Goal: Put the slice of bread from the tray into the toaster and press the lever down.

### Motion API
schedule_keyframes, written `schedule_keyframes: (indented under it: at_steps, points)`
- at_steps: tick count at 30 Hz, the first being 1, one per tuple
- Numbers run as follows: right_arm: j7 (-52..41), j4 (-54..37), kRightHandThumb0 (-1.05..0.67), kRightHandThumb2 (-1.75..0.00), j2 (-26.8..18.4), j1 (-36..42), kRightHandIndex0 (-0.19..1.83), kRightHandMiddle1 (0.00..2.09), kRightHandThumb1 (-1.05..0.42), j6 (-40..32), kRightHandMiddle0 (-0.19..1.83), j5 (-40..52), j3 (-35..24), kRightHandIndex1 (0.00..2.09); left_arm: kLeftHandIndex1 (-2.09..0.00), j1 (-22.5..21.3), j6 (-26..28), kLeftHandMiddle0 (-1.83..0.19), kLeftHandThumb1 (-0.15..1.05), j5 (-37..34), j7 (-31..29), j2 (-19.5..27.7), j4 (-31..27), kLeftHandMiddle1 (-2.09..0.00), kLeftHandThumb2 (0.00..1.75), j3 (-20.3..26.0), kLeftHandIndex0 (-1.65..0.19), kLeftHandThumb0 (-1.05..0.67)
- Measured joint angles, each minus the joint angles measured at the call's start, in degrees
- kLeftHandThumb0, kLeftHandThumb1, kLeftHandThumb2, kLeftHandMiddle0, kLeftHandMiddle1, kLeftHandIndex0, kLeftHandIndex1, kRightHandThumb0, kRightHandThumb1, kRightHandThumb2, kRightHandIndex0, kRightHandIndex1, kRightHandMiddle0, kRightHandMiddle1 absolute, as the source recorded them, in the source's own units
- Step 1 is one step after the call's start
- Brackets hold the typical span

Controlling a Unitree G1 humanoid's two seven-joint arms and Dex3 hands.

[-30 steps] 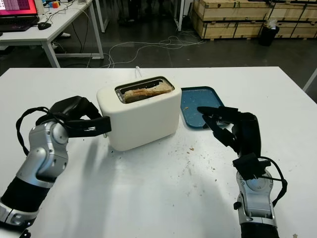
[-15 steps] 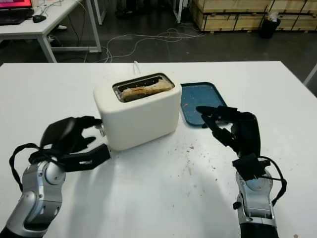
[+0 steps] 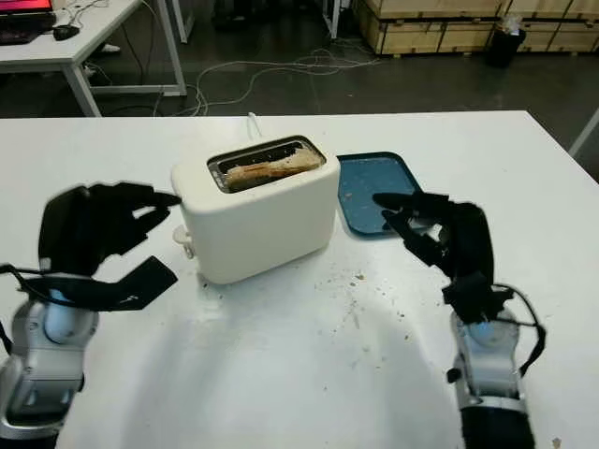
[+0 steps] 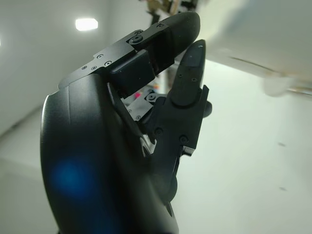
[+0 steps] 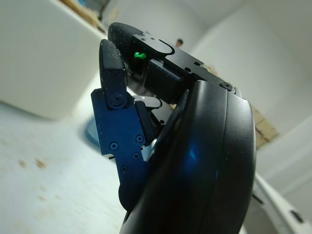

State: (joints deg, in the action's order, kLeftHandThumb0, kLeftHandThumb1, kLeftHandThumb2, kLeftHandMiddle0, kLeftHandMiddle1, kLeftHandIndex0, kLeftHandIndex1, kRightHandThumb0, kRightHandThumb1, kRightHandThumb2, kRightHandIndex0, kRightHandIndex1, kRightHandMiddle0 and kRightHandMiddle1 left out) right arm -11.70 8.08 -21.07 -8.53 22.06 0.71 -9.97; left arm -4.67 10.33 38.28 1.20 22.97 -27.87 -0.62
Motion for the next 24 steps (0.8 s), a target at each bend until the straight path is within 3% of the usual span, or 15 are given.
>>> schedule_keyframes:
  at_steps: [3,8,13,17,20,24]
  points:
    - [-0.9,0.3,-0.44,-0.19,-4.3,-1.9,0.75,0.0,-0.92,-0.6,1.12,-3.0,-0.2,1.29,-0.07,-0.1,-0.2,-1.18,0.74,-1.8,-4.9,3.4,-2.0,-1.05,0.0,3.2,-1.37,-0.28]
    - [-3.6,1.2,-0.42,-0.21,-10.0,-6.0,0.83,0.02,-0.92,-1.6,1.16,-6.2,0.2,1.14,-0.03,0.0,-0.5,-1.38,0.72,-3.7,-14.6,9.8,-3.6,-0.49,0.0,5.8,-1.44,-0.3]
    - [-6.0,5.0,-0.41,-0.22,-13.4,-10.5,0.8,0.02,-0.92,-2.1,1.15,-7.9,1.9,1.19,-0.01,-0.2,0.1,-1.46,0.71,-3.8,-21.1,13.0,-3.6,-0.24,0.0,6.0,-1.43,-0.28]
    - [-6.5,5.8,-0.39,-0.23,-13.9,-12.8,0.81,0.01,-0.92,-3.6,1.14,-10.0,3.7,1.16,0.0,-1.1,0.5,-1.49,0.71,-3.1,-22.1,13.6,-2.6,-0.19,0.0,6.0,-1.43,-0.3]
    - [-6.4,7.2,-0.38,-0.24,-13.9,-14.2,0.78,0.04,-0.92,-3.7,1.17,-11.9,4.9,1.32,-0.01,-1.4,0.5,-1.52,0.7,-2.1,-21.9,13.6,-1.7,-0.19,0.0,5.8,-1.44,-0.27]
    - [-5.8,8.7,-0.37,-0.24,-13.9,-15.2,0.79,0.03,-0.92,-3.7,1.16,-13.2,6.2,1.31,0.0,-1.6,0.7,-1.51,0.71,-1.2,-20.9,12.2,-1.2,-0.19,0.0,5.5,-1.43,-0.25]
